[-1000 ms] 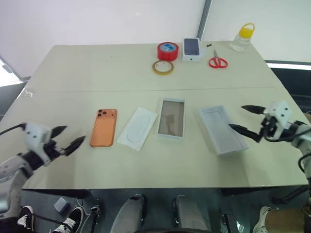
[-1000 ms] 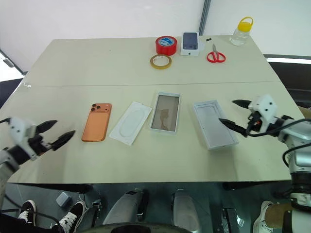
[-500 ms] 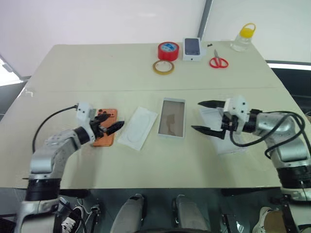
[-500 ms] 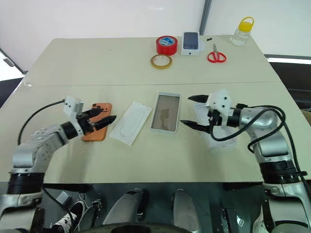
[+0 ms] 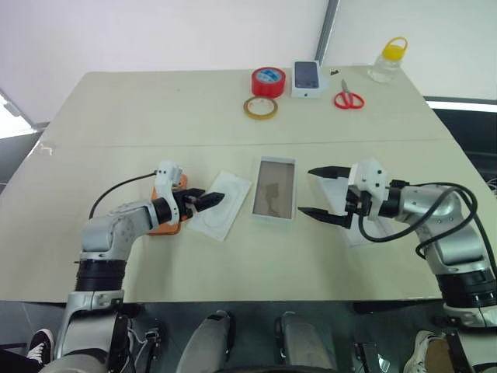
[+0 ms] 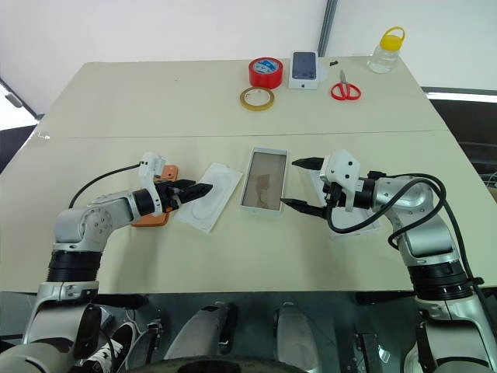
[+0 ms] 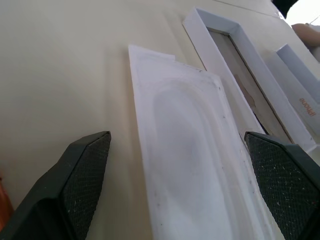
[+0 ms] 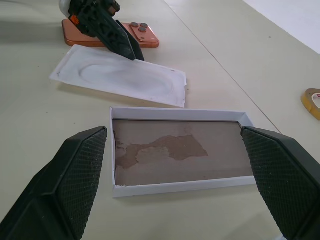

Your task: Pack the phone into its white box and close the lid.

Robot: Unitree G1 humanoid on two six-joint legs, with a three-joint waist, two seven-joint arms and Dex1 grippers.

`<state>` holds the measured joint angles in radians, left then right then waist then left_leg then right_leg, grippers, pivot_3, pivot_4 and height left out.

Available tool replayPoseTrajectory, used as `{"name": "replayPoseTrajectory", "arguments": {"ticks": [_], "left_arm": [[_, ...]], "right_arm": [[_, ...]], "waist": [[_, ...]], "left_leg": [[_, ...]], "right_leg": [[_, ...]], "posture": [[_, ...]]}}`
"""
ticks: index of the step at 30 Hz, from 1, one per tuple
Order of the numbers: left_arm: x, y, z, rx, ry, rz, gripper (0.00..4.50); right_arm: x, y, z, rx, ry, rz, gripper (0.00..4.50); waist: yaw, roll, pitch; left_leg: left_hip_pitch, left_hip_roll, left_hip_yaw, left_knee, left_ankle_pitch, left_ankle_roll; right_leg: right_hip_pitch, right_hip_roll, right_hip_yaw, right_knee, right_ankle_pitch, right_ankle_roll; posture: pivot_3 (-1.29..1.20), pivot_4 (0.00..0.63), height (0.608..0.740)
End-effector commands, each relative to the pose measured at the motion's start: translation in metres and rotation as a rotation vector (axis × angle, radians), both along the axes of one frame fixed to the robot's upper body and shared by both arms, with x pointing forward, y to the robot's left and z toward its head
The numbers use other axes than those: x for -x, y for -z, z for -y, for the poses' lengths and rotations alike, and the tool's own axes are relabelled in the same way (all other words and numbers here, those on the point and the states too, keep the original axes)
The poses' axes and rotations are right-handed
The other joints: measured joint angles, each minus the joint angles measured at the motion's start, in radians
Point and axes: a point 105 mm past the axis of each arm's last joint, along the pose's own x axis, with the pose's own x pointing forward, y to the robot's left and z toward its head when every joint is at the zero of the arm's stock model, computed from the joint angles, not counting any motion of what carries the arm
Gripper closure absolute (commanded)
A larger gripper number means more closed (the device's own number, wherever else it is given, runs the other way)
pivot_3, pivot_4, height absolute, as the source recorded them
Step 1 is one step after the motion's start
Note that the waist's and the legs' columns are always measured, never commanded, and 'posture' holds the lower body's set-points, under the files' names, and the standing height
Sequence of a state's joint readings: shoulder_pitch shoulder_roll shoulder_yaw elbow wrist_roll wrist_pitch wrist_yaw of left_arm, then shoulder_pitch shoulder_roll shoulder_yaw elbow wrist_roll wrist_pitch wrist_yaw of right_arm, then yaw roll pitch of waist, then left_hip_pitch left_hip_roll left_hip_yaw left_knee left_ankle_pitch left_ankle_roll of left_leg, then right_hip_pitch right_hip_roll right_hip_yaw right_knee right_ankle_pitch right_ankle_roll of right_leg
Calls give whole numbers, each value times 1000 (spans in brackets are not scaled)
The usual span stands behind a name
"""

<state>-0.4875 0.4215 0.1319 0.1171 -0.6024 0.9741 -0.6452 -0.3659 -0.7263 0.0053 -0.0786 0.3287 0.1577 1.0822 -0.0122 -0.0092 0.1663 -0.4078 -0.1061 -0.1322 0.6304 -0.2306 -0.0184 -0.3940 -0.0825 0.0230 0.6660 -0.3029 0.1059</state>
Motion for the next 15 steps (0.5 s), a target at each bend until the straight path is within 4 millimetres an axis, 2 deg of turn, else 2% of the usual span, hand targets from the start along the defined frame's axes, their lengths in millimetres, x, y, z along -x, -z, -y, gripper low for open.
{"name": "replayPoseTrajectory", "arguments": {"ticks": [1,8,11,15], "left_arm": [[10,16,7,59,28,-133,0],[15,15,16,131,46,-197,0],[17,22,15,99,43,-207,878],[17,27,14,86,31,-215,2888]], "right_arm": [[2,-11,-4,-12,-15,61,29],[1,-12,-7,-19,-18,76,29],[0,-13,-7,-22,-16,80,0],[0,-14,-8,-23,-17,84,0]], "waist": [[0,0,0],[2,0,0],[1,0,0],[1,0,0]], "left_leg": [[0,0,0,0,0,0],[0,0,0,0,0,0],[0,0,0,0,1,-1],[0,0,0,0,1,-2]], "right_leg": [[0,0,0,0,0,0],[0,0,0,0,0,0],[0,0,0,0,0,0],[0,0,0,0,0,0]], "posture": [[0,150,740],[0,150,740],[0,150,740],[0,150,740]]}}
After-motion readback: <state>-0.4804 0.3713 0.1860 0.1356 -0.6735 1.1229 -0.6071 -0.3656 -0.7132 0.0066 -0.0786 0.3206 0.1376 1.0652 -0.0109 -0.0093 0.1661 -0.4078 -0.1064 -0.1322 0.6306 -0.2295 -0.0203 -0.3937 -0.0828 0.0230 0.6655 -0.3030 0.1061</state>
